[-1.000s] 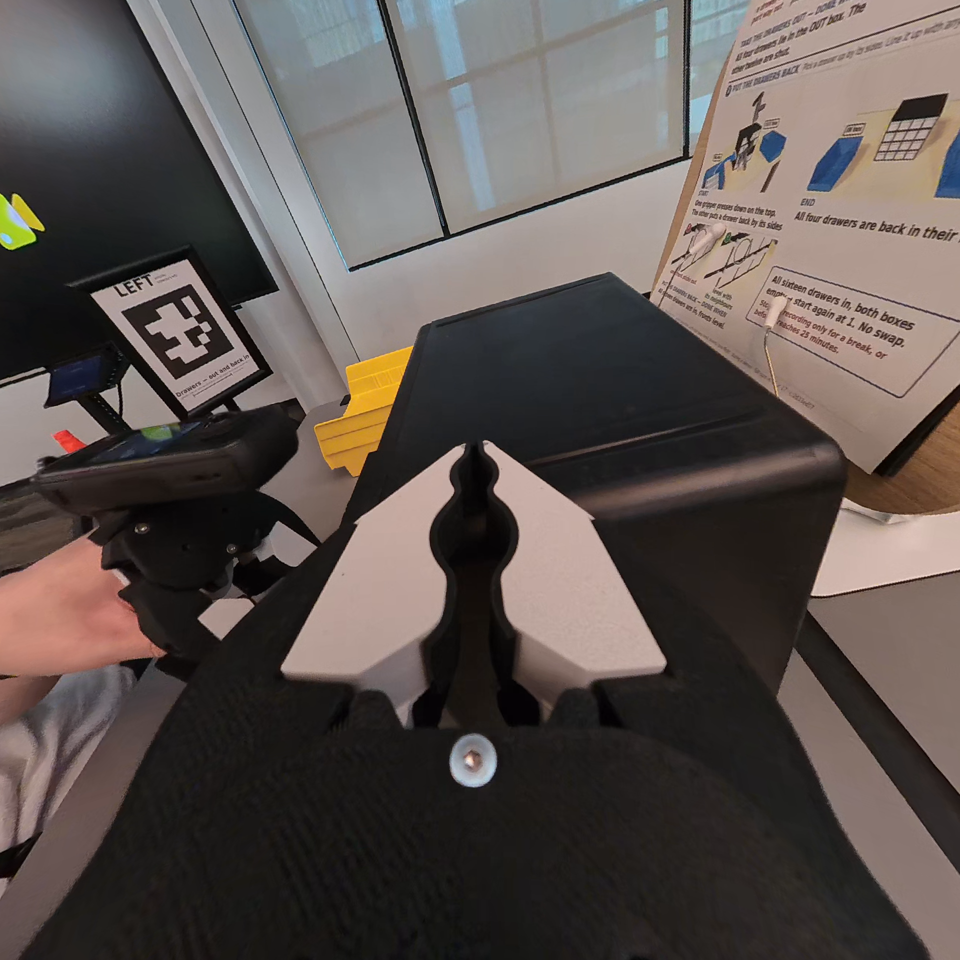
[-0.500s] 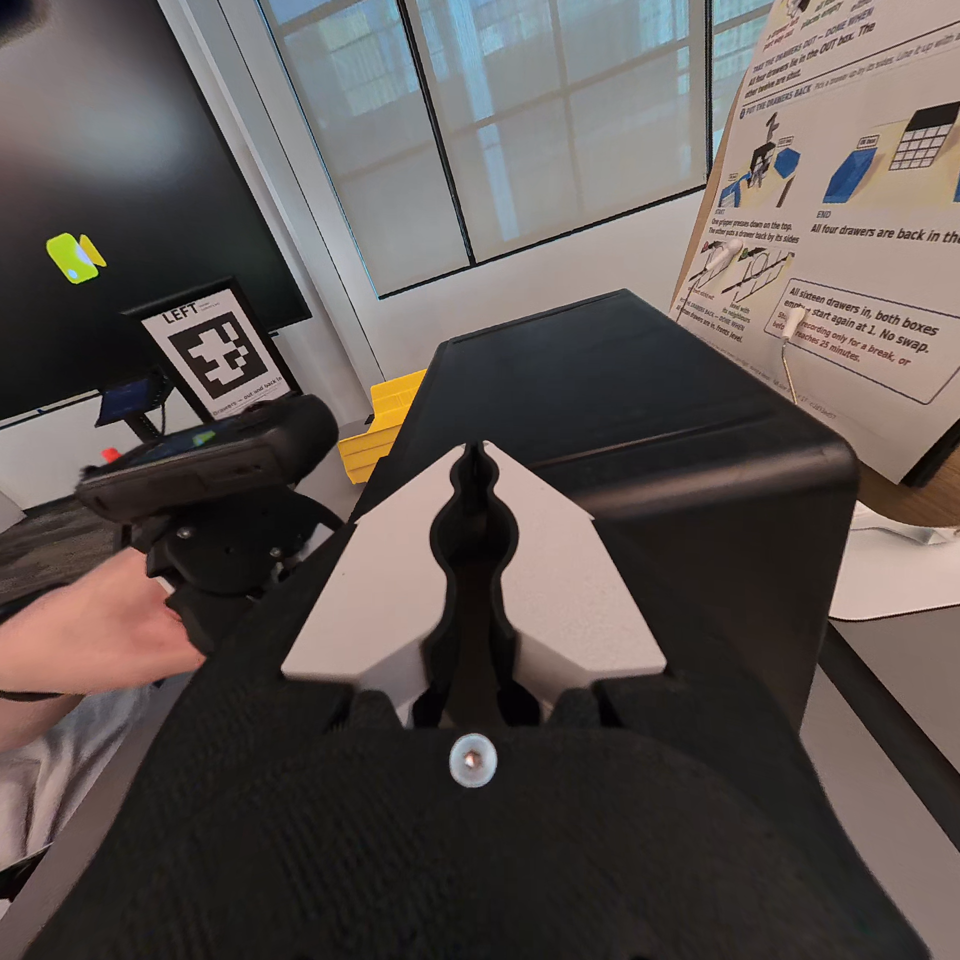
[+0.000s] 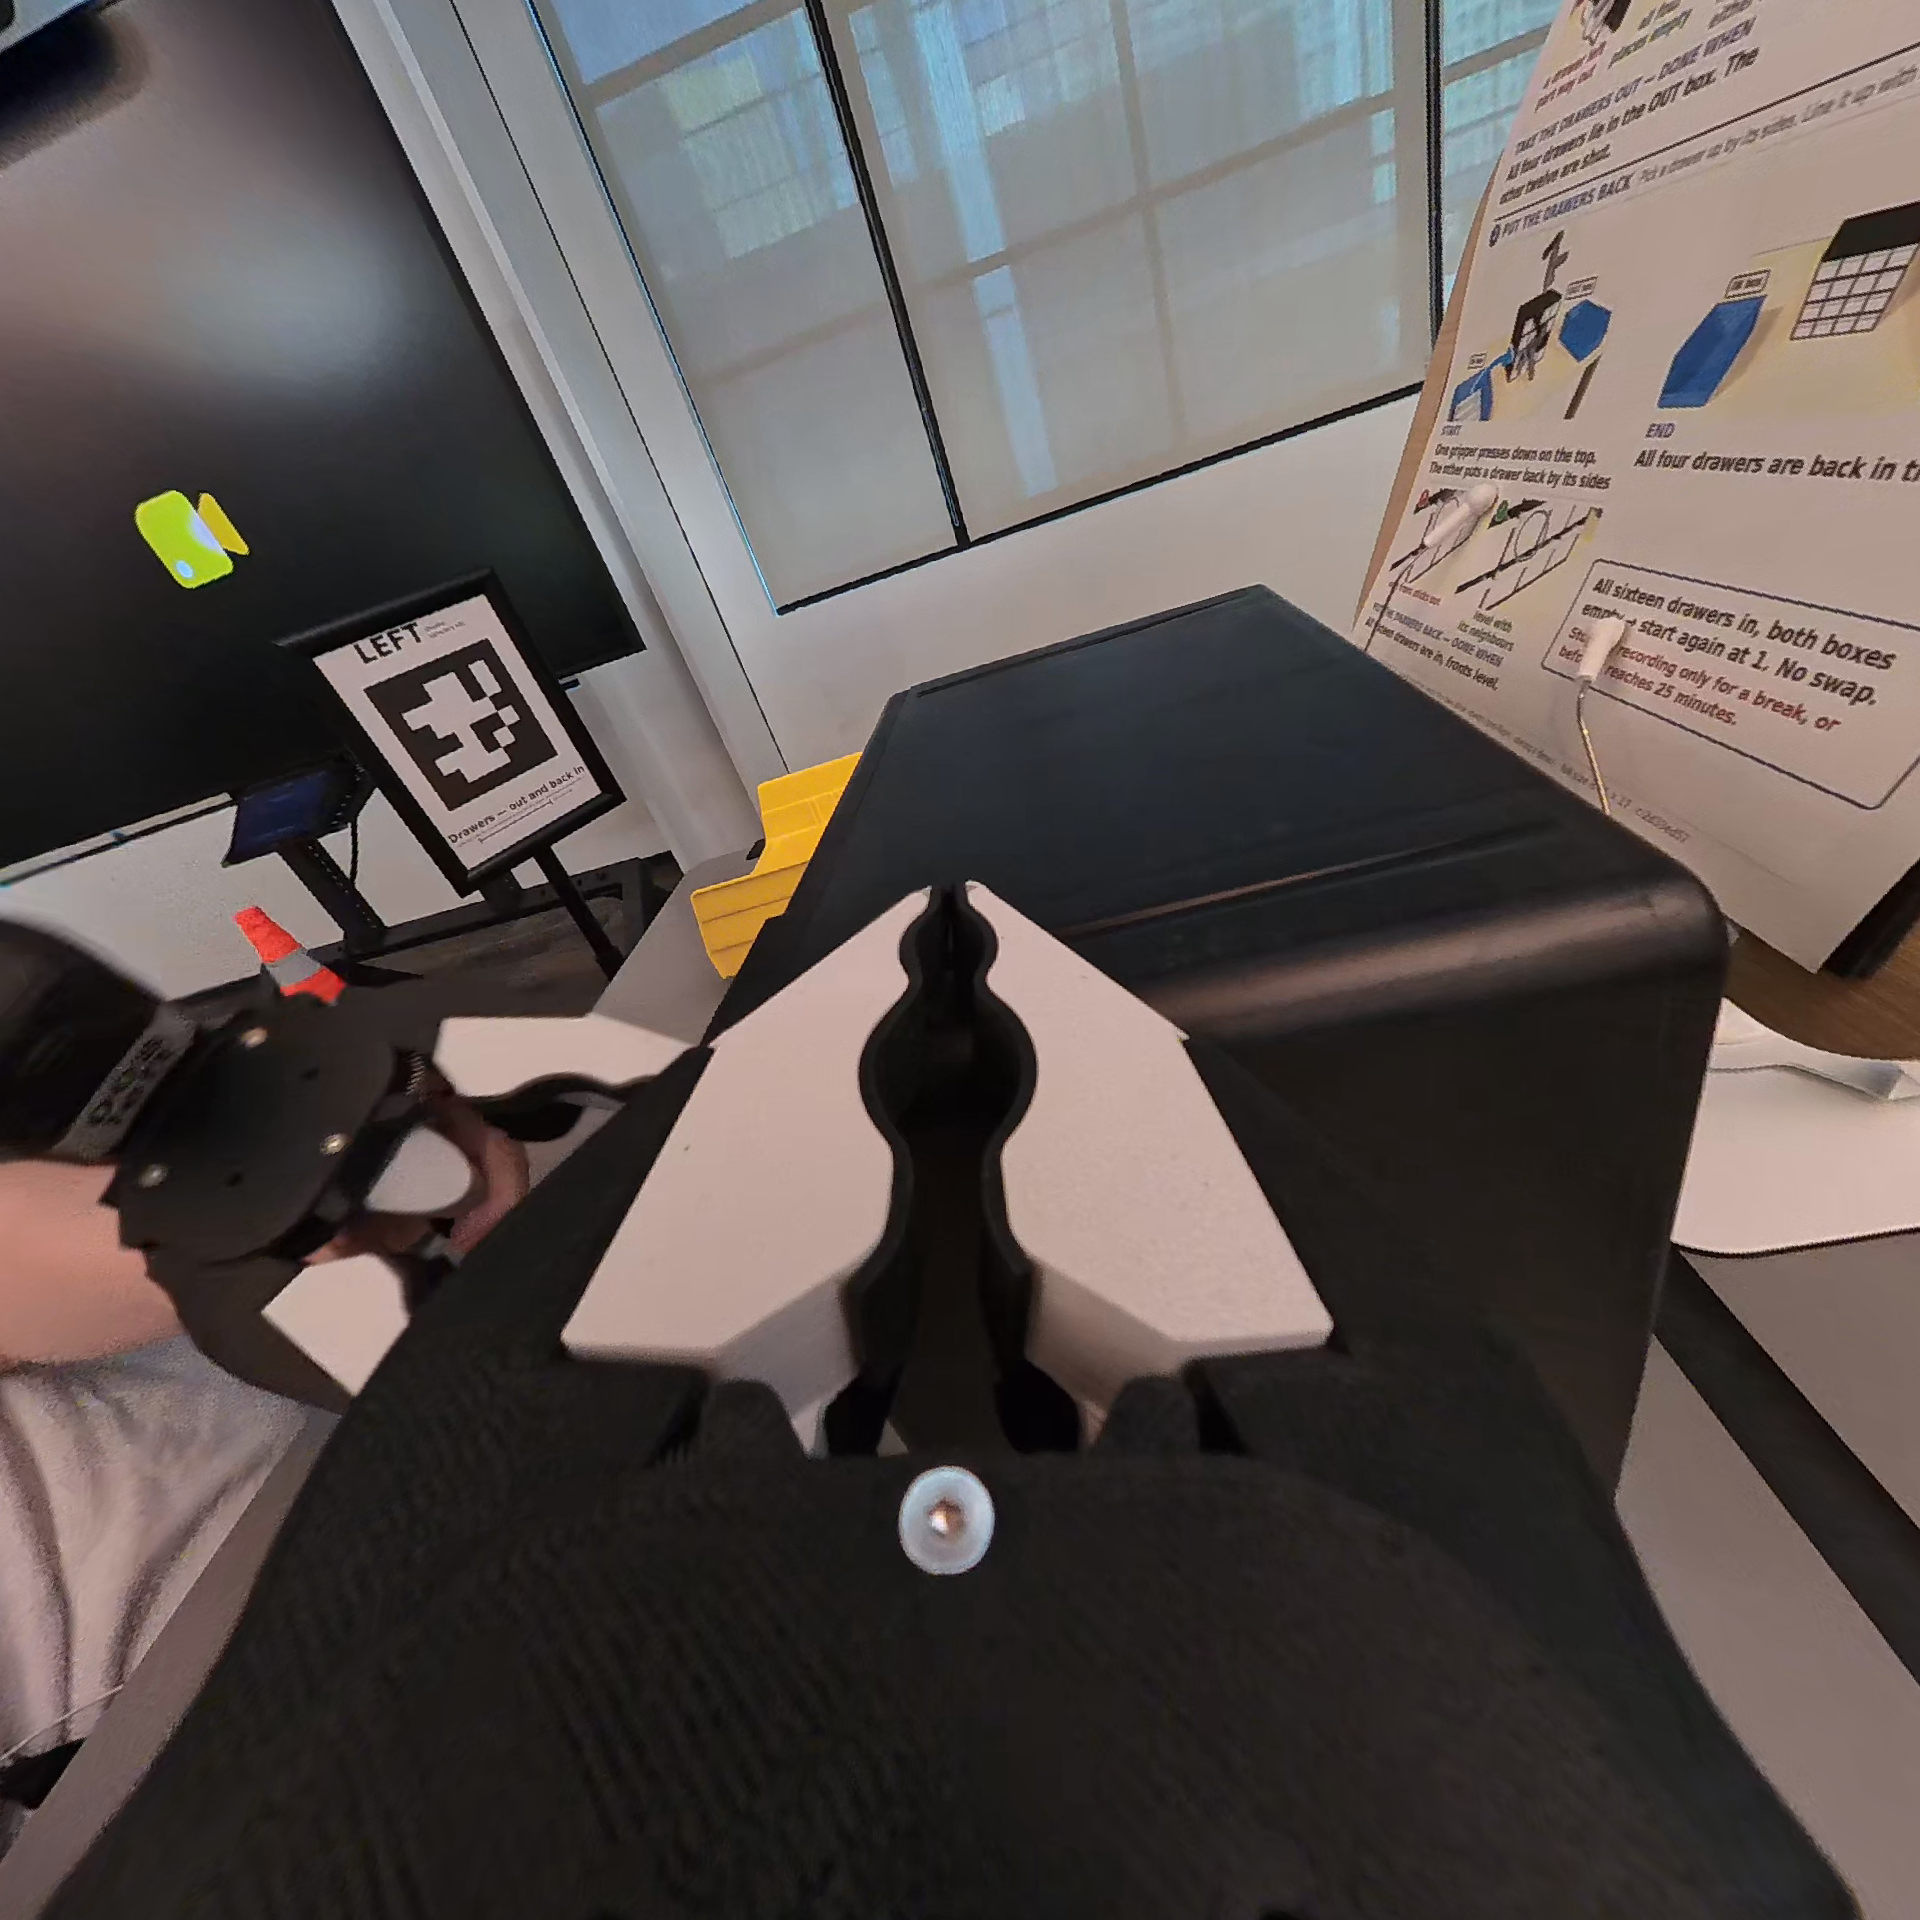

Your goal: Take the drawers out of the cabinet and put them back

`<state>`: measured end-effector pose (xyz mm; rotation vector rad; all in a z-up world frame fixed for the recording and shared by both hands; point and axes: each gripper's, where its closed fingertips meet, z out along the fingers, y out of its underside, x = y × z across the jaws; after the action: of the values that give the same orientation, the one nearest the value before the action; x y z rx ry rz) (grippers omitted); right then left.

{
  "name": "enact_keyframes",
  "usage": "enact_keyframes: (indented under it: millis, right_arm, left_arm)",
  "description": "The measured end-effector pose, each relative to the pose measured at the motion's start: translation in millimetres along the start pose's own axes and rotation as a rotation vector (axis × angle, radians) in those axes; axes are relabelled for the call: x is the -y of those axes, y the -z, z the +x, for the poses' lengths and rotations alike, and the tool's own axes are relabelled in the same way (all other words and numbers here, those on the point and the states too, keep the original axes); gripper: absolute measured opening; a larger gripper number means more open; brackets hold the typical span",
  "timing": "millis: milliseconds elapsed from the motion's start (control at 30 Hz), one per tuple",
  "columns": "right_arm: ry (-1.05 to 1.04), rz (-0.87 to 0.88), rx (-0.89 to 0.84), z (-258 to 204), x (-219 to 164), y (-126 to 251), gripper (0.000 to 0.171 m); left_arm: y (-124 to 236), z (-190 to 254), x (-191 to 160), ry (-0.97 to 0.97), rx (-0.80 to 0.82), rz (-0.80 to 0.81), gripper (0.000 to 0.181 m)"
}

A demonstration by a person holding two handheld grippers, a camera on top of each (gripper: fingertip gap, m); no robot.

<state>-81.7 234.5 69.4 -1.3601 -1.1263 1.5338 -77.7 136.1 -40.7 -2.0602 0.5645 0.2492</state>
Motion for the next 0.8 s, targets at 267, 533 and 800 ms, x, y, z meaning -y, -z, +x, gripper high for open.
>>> enact_keyframes:
  millis: [267,533,800]
  right_arm:
    - [-0.008,0.012,0.0,0,1,0,0.0]
    - [-0.02,0.021,0.018,0,1,1,0.0]
    - [-0.022,0.022,0.018,0,1,1,0.0]
  left_arm:
    - [27,19,-25,-0.539,0.152,0.226,0.048]
    - [15,34,-26,-0.74,0.171,0.245,0.0]
    - [-15,16,-7,-0.687,0.216,0.217,0.002]
